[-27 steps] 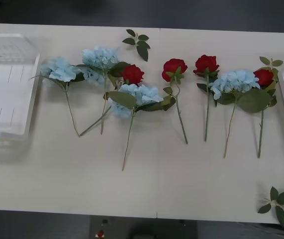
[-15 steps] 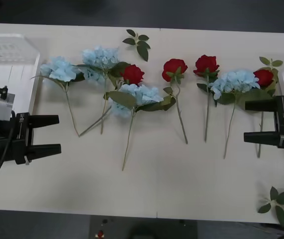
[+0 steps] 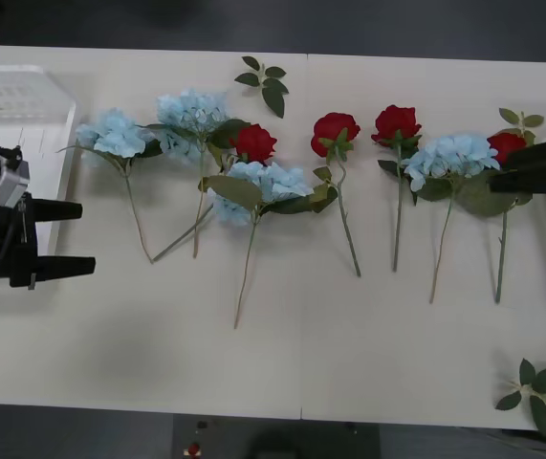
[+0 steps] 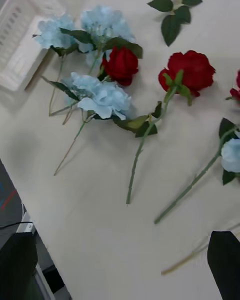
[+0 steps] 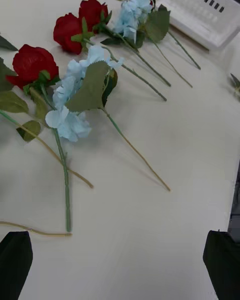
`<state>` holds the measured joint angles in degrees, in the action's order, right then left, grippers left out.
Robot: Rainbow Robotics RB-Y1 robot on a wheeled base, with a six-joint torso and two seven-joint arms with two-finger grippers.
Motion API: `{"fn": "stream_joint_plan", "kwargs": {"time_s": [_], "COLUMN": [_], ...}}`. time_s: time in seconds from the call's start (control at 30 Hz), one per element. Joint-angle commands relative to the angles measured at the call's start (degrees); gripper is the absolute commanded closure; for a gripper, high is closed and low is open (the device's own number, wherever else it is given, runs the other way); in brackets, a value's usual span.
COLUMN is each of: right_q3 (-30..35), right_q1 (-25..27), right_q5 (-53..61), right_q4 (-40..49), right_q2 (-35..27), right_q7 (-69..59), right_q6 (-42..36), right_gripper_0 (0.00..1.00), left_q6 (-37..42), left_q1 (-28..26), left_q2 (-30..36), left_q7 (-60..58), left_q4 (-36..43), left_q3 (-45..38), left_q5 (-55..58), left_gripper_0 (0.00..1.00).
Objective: Put the red flowers into the right box and the blue flowers into the left box
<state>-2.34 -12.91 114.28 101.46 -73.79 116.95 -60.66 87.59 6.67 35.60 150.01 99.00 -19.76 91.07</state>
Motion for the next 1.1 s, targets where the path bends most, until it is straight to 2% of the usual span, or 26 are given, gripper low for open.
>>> {"fn": "stream_joint_plan", "kwargs": {"time_s": [0.03,0.23,0.47,0.6,0.83,1.1], "right_q3": [-2.6,-9.9,-18.2,-18.4,-18.5,-21.2], "right_q1": [-3.3,-5.5,-9.4,-9.9,-10.9,-14.4], "right_q5": [-1.6,-12.0,-24.3,-30.0,-36.8,-43.5], "right_q4": [1.3,-1.0,-7.9,-12.3,-17.0,-23.9], "right_q2": [-3.6,-3.9,1.1,5.1,8.4,11.9], "right_q7": [-14.5,-25.2,-30.2,-30.5,-31.1,-32.1], "right_q6": [2.3,7.3,12.1,13.6,14.6,15.1], "right_gripper_0": [0.00,0.00,0.00,0.00,0.00,0.00], "left_q6": [-4.3,-14.0,-26.0,-30.6,-35.1,-39.8], "left_q1": [1.2,2.4,3.6,4.4,4.1,6.2], "left_q2": [2.5,3.7,4.9,6.7,10.0,11.6], "left_q7": [-2.6,-4.3,-10.7,-16.8,-31.0,-40.8], "left_q4": [1.0,1.0,1.0,1.0,0.7,-4.7], "left_q3": [4.3,10.9,17.6,19.1,19.1,19.7], "left_q5": [-2.4,-5.8,-10.9,-14.9,-22.4,-26.6], "left_gripper_0": [0.00,0.00,0.00,0.00,0.00,0.00]}}
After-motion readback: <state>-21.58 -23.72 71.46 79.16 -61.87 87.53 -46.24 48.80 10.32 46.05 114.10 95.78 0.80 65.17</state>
